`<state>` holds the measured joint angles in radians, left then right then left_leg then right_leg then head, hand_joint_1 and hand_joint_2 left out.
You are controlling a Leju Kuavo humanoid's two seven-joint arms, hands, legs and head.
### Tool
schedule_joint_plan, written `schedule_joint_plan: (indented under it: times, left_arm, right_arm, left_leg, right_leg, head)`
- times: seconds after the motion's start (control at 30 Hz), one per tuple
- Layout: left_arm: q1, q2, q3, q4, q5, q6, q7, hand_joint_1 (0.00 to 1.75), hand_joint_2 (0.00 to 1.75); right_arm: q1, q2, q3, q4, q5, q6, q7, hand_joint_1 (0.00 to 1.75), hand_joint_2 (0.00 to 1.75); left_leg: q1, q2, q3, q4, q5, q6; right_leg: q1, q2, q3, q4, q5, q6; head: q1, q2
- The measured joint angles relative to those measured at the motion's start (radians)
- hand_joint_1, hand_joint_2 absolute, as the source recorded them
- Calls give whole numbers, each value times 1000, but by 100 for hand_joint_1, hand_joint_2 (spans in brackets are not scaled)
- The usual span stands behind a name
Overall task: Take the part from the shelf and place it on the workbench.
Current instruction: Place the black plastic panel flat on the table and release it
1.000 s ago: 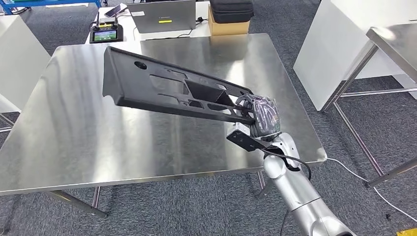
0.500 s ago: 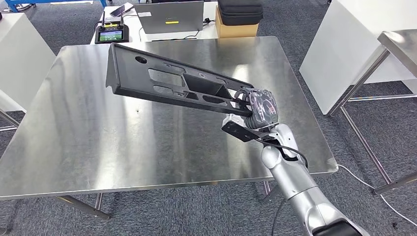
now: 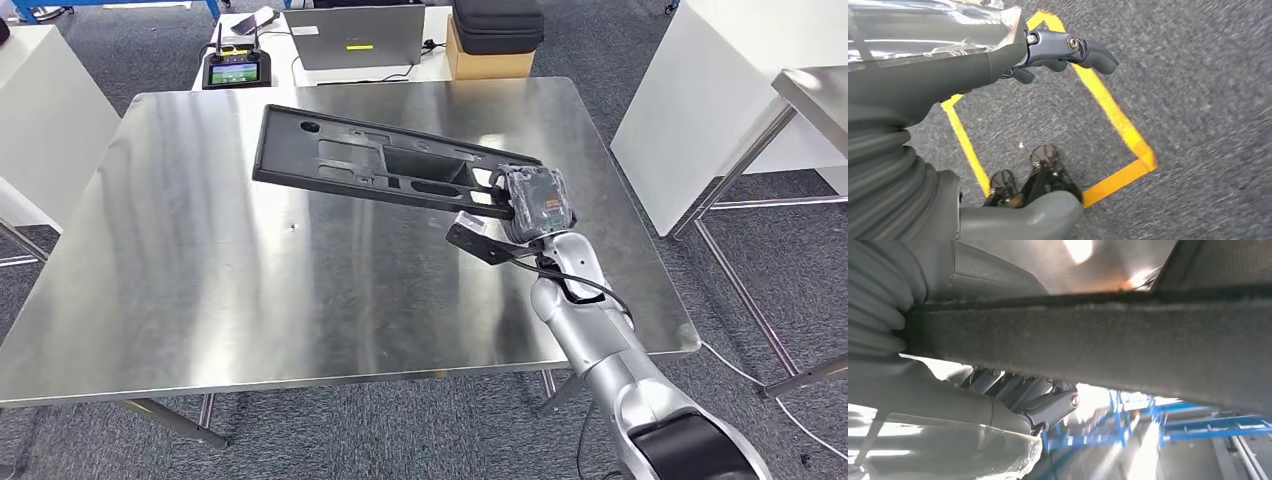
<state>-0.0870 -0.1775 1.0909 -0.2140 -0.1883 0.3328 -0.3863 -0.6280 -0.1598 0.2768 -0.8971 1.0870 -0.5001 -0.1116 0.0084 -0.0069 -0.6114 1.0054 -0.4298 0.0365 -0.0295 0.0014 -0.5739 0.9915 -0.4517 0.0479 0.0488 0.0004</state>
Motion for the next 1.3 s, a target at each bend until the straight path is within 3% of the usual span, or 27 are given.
schedule_joint_plan:
  times: [0.03,0.1,0.17,0.2,0.23,0.27,0.33,0.37,0.43,0.53,0.57,0.7,0.73,0.77,0.87,0.93,1.03,1.13,1.3]
  left_arm:
    - [0,-1,0,0,-3,2,-13,0,175]
    - [0,-1,-1,0,-12,4,-40,0,175]
    - [1,2,-4,0,-23,-7,-60,0,175]
    - [2,3,-6,0,-28,-15,-65,0,175]
    - [2,4,-8,0,-31,-20,-68,0,175]
    - [2,5,-10,0,-34,-23,-69,0,175]
    - [2,5,-12,0,-37,-24,-68,0,175]
    - [1,6,-13,0,-39,-24,-66,0,175]
    - [1,8,-14,0,-43,-18,-60,0,175]
    - [0,13,-15,0,-46,-7,-46,0,175]
    - [0,15,-15,0,-46,-5,-39,0,175]
    - [-1,16,-14,1,-36,-4,3,0,0]
    - [-1,17,-14,1,-34,-4,8,0,0]
    - [-1,17,-14,1,-32,-4,10,0,0]
    - [-3,20,-12,1,-28,-4,19,0,0]
    - [-5,19,-11,1,-25,-4,27,0,0]
    - [-5,15,-9,1,-19,-4,39,0,0]
    - [-6,14,-5,1,-14,4,47,0,0]
    - [-6,7,4,1,-8,24,45,0,0]
  right_arm:
    - [-17,-8,0,40,40,-17,26,175,175]
    - [-56,-27,-3,140,93,-39,65,175,175]
    - [-89,-42,-7,241,126,-45,102,175,175]
    - [-103,-47,-9,287,144,-44,125,175,175]
    - [-115,-51,-9,326,161,-40,146,175,175]
    - [-127,-54,-9,362,181,-34,166,131,175]
    - [-150,-56,-7,421,216,-15,199,44,175]
    - [-161,-55,-4,445,232,-5,213,0,175]
    - [-175,-50,6,485,259,15,237,0,175]
    - [-179,-36,18,522,281,30,258,0,175]
    - [-180,-30,21,529,284,32,262,0,175]
    - [-183,-2,35,558,299,43,271,0,175]
    - [-182,3,37,564,301,46,273,0,175]
    - [-183,8,39,569,302,48,274,0,175]
    - [-187,23,42,575,307,52,273,0,175]
    - [-194,30,43,577,307,57,264,0,175]
    - [-200,45,43,579,275,71,210,0,175]
    - [-206,68,26,578,209,54,105,0,175]
    - [-220,108,-63,530,36,-144,-126,0,175]
  left_leg:
    - [-1,-1,4,-7,4,9]
    - [-2,-2,12,-18,12,27]
    - [-8,-4,12,-19,12,35]
    - [-11,-5,12,-18,12,36]
    - [-14,-6,12,-18,11,37]
    - [-17,-7,13,-18,10,38]
    - [-23,-8,15,-16,8,38]
    - [-27,-8,14,-12,6,36]
    - [-31,-8,11,-6,1,30]
    - [-29,-8,6,2,-8,19]
    - [-27,-7,-3,23,-23,11]
    - [-7,0,-112,251,-129,-22]
    - [-3,1,-128,279,-131,-26]
    - [1,2,-126,269,-115,-27]
    - [3,4,-35,81,-25,-21]
    - [1,3,5,4,-7,-15]
    - [-8,2,12,-4,-6,-12]
    - [-20,1,12,-3,-5,0]
    - [-25,0,11,-3,-4,9]
  right_leg:
    - [0,-1,-4,10,-7,4]
    - [1,-2,-45,96,-48,-3]
    - [2,-2,-119,237,-103,-14]
    - [3,-1,-146,286,-116,-14]
    - [5,-1,-156,299,-112,-10]
    - [7,-1,-145,271,-94,-5]
    - [12,-2,-81,133,-35,2]
    - [14,-1,-49,68,-10,-1]
    - [18,-1,-19,7,13,-11]
    - [13,-1,-15,1,18,-25]
    - [8,-1,-12,-1,19,-30]
    - [3,-1,-7,-3,17,-39]
    - [3,-1,-7,-2,17,-40]
    - [2,-1,-6,-2,17,-39]
    - [2,0,-2,-2,14,-35]
    - [11,0,-4,0,10,-31]
    - [20,-1,-6,3,9,-25]
    - [16,-2,-6,1,12,-18]
    - [12,-2,-4,-5,16,-12]
  head:
    - [1,0]
    - [2,0]
    - [3,0]
    - [3,0]
    - [3,0]
    - [3,0]
    - [3,0]
    - [3,0]
    - [2,0]
    - [2,0]
    - [1,0]
    - [-4,0]
    - [-4,0]
    - [-4,0]
    - [-4,0]
    - [-3,0]
    - [-2,0]
    - [-2,0]
    - [-2,0]
